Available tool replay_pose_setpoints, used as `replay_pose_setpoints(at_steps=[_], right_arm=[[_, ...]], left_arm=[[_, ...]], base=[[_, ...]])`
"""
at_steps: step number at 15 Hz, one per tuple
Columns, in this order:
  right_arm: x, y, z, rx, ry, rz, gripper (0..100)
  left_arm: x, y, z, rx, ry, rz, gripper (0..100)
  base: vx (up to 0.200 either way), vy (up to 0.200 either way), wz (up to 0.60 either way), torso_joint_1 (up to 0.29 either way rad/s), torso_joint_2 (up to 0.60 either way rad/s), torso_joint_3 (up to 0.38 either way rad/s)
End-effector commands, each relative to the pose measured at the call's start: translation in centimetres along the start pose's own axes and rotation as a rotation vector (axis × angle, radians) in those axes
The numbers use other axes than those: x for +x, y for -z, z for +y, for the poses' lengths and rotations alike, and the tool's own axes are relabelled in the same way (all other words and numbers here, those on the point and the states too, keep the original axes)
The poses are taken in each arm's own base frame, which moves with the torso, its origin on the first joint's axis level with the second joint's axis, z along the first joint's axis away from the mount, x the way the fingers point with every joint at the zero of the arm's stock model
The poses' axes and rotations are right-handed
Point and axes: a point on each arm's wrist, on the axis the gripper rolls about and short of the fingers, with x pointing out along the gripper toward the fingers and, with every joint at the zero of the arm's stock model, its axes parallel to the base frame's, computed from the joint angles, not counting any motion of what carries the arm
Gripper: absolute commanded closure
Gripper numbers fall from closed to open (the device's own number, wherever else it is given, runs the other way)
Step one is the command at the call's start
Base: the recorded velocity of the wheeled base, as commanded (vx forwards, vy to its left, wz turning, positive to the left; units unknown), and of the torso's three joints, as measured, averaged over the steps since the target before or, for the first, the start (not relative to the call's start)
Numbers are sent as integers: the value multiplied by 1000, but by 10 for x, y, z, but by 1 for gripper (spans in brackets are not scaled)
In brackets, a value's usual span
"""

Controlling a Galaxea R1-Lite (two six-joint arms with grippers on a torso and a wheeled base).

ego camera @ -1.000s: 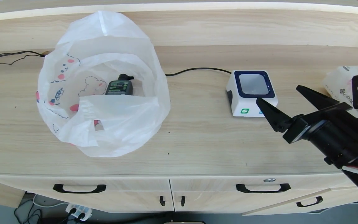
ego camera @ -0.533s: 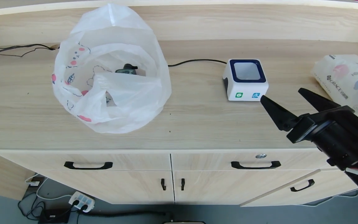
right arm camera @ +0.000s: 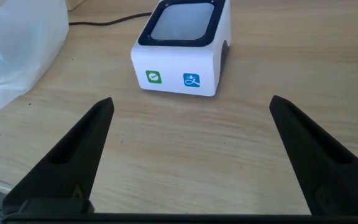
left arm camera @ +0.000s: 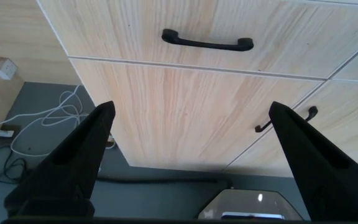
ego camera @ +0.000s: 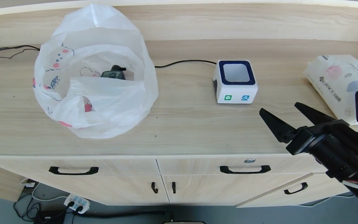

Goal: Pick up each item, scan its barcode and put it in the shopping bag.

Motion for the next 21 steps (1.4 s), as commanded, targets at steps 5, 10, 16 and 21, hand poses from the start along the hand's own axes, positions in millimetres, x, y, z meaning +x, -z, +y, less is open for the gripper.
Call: replay_pose_setpoints(at_steps=[5,10,16,21], right_arm=[[6,-11,1,-6,11,-52,0],[9,-24,9,16,-17,-100,0],[14,-41,-32,-83,85,-160,0],[30,-68,-38,-22,72,-218,0]], left_arm=[[0,0,0,-2,0,-1,0],[0,0,0,-4,-1,-1,0],[0,0,0,-4,-3,-2,0],[0,0,0,-4,-3,-2,0]], base=[[0,-200,0,0,0,2],[0,-120,0,0,0,1],[0,0,0,0,0,0],[0,0,0,0,0,0]])
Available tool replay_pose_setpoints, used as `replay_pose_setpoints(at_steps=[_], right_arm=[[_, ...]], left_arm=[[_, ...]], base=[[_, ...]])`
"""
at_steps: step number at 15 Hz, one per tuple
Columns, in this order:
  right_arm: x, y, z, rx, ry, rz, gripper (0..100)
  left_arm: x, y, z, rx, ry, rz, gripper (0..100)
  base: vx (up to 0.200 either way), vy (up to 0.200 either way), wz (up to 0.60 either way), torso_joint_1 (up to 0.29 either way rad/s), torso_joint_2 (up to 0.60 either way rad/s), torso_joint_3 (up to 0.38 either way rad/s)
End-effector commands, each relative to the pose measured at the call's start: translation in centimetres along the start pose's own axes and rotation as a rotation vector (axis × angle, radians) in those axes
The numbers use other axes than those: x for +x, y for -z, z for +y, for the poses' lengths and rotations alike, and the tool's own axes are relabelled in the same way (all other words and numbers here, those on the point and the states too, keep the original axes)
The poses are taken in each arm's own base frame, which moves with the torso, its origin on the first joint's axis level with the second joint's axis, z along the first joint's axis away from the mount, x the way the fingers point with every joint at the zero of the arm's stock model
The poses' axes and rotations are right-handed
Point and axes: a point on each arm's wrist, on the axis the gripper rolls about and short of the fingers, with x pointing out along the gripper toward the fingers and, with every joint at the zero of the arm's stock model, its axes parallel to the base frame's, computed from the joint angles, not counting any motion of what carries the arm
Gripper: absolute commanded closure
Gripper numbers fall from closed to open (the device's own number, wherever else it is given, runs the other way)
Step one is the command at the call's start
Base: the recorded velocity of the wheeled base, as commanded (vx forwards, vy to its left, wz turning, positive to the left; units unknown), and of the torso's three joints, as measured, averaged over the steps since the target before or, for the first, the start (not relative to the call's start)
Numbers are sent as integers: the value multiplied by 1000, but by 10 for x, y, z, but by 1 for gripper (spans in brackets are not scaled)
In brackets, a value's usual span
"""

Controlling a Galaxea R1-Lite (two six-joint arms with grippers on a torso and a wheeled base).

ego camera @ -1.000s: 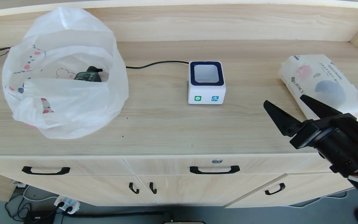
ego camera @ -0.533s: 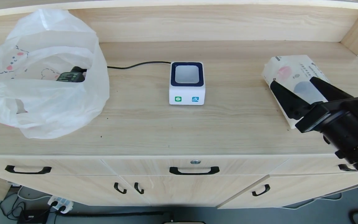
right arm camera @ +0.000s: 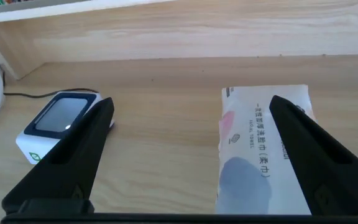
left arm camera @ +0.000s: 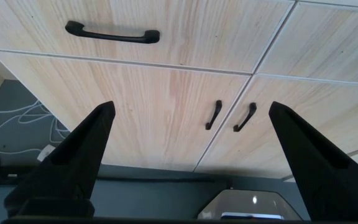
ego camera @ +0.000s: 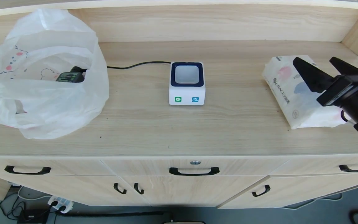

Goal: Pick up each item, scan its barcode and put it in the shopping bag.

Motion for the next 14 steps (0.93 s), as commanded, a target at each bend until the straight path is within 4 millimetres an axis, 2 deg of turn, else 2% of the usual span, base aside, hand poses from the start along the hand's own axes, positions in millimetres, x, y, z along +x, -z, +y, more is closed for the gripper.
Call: replay_pose_setpoints(at_steps=[1,2,4,7,8,9,14], right_arm=[[6,-9,-1,50,9,-36,0],[10,-18,-4,56,30,-70,0],[13,-19,-9,74,43,-51,0],[21,-29,-30,11,27,-15,0],[22,-40,-45,-29,81,32,0],[19,-43,-50,-32,94,86,0],[-1,-43,-55,1,86,401,0]], left_arm=[[0,0,0,0,0,0,0],[0,0,0,0,0,0,0],[0,0,0,0,0,0,0],[0,0,0,0,0,0,0],[0,0,0,1,1,0,0],[0,0,0,1,1,0,0],[0,0,0,1,0,0,0]], base=[[0,0,0,0,0,0],[0,0,0,0,0,0],[0,0,0,0,0,0],[0,0,0,0,0,0],[0,0,0,0,0,0],[0,0,0,0,0,0],[0,0,0,0,0,0]])
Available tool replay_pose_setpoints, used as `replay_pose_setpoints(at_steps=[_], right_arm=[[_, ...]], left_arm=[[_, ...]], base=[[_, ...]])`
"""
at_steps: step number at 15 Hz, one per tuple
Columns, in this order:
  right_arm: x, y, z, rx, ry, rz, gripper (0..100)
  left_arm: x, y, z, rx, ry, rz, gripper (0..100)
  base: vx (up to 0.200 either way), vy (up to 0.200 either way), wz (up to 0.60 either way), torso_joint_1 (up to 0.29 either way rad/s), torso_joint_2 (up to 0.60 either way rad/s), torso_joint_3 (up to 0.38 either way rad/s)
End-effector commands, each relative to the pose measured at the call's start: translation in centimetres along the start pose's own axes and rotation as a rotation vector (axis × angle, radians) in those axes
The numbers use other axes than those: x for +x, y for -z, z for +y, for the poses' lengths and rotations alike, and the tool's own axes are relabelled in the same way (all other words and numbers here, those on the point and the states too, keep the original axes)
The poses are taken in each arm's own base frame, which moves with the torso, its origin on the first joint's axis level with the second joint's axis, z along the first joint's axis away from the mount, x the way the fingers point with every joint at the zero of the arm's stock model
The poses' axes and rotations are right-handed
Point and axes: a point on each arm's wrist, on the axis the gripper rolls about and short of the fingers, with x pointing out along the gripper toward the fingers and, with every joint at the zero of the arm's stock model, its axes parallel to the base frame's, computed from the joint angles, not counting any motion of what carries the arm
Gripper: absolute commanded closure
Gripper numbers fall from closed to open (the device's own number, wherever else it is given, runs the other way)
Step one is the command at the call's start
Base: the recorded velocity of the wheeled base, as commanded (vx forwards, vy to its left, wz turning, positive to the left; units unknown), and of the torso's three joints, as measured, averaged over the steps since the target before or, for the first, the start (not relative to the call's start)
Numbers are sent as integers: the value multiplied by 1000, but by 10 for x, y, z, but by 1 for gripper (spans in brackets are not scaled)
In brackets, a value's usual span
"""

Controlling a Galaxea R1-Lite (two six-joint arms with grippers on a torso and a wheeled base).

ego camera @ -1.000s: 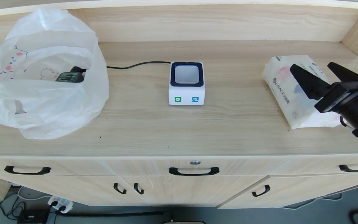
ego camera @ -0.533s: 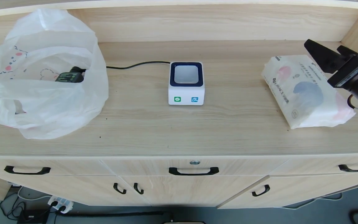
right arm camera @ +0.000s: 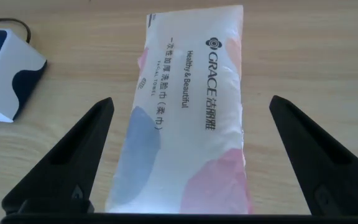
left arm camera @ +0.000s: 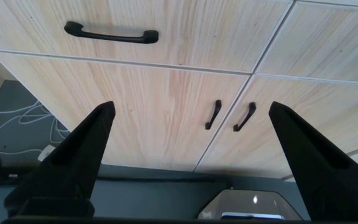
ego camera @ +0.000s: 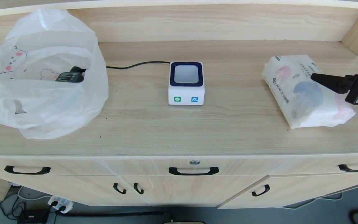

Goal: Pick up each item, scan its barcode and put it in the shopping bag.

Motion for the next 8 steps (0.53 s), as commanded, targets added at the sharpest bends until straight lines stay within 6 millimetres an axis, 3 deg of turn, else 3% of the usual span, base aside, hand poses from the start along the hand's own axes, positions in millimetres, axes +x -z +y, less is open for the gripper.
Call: replay_pose_setpoints(at_steps=[1,6,8], right_arm=[[-8,-12,0,1,-23,5,0],[36,-3,0,8,-73,120,0],[45,-7,-1,1,-75,113,0]], left_arm=[[0,0,0,-1,-1,0,0],[0,0,0,-2,-1,0,0],[0,0,0,-2,-1,0,0]], base=[[0,0,0,0,0,0],[0,0,0,0,0,0],[0,0,0,0,0,0]])
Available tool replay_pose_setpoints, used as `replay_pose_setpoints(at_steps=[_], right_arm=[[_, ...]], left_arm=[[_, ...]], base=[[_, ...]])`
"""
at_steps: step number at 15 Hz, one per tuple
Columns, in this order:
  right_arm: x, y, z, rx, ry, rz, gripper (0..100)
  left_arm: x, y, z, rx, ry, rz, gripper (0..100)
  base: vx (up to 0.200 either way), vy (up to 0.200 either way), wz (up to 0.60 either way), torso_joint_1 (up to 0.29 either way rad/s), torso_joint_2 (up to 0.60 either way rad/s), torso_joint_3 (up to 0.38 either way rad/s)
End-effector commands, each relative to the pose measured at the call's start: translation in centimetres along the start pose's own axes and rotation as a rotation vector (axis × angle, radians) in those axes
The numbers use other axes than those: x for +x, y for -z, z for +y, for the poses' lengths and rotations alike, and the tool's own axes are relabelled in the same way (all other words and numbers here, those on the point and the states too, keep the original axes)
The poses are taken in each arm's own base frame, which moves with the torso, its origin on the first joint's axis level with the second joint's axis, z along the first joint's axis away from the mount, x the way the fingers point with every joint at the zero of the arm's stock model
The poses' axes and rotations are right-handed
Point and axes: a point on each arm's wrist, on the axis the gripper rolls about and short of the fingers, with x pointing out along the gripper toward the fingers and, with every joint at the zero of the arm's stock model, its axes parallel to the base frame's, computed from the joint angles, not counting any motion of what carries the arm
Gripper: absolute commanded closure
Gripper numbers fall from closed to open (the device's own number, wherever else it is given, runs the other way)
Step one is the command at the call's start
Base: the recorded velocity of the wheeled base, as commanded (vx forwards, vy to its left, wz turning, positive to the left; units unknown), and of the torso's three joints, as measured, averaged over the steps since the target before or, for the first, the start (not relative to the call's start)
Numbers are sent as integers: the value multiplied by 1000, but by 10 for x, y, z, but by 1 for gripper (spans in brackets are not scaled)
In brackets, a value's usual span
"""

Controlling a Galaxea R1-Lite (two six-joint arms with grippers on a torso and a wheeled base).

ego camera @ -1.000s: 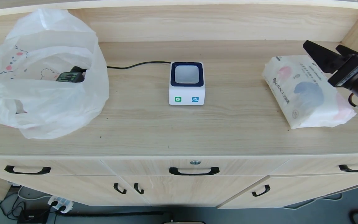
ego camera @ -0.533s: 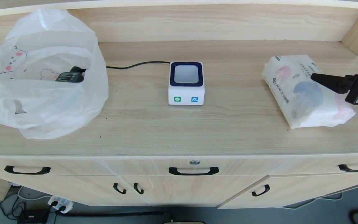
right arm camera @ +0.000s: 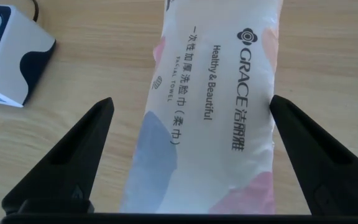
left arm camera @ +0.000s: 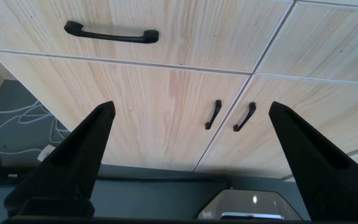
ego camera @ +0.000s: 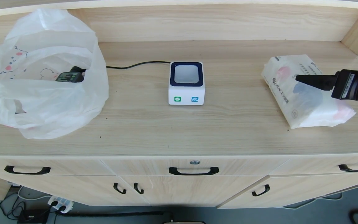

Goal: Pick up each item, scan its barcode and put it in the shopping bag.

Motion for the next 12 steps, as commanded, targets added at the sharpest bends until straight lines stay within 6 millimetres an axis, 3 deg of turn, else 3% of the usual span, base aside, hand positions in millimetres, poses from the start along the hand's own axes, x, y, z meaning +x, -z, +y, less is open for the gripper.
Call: replay_pose_setpoints(at_steps=[1,12], right_arm=[[17,-2,-3,1,-3,13,0],[11,-12,-4,-102,-18,125,0]], left_arm=[[0,0,0,-1,0,-2,0],[0,0,0,1,1,0,0]], base=[[0,0,0,0,0,0],[0,0,0,0,0,0]])
